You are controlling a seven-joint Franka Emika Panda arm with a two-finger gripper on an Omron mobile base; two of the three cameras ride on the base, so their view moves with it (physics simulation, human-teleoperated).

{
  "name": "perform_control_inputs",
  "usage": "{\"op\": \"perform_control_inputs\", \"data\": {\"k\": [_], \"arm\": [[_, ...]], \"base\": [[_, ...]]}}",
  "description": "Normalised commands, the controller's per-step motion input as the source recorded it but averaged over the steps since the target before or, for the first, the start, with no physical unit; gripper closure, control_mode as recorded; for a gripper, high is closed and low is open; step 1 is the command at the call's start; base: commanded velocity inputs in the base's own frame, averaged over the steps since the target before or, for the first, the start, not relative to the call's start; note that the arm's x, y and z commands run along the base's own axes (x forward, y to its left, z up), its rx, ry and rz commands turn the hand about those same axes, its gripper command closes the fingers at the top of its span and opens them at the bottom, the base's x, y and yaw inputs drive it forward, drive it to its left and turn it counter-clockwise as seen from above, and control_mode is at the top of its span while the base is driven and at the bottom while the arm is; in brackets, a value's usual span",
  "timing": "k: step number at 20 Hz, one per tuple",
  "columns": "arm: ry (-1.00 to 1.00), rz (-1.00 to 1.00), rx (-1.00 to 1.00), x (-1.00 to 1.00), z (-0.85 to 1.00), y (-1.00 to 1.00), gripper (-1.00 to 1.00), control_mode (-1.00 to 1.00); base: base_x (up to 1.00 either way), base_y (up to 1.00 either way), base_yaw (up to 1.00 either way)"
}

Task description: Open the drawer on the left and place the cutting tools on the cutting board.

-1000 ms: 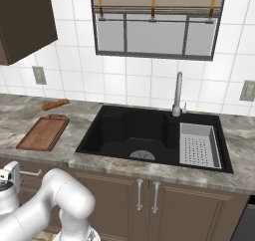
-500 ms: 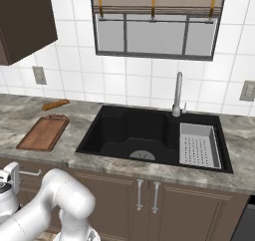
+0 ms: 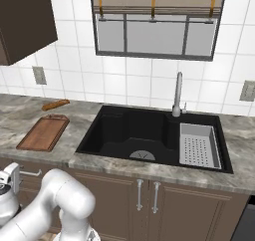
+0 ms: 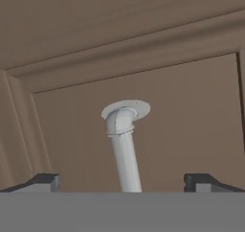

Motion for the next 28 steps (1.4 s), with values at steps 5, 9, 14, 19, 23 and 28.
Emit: {"op": "perform_control_inputs", "data": {"k": [5,9,14,19,23,28], "arm": [[-0.09,0.09,0.00,0.22,-0.06,0.00,-1.00,-1.00],[0.00,0.07,0.00,0.18,0.00,0.00,-1.00,-1.00],[0.00,0.05,0.00,0.27,0.00,0.00,-1.00,-1.00],[0.02,0.02,0.00,0.37,0.00,0.00,1.00,-1.00],[0.05,0.00,0.00,0.36,0.00,0.00,1.00,-1.00],[0.05,0.00,0.00,0.16,0.00,0.00,1.00,-1.00]], "base": [[0.00,0.00,0.00],[0.00,0.00,0.00],[0.00,0.00,0.00],[0.00,0.00,0.00],[0.00,0.00,0.00],[0.00,0.00,0.00]]}}
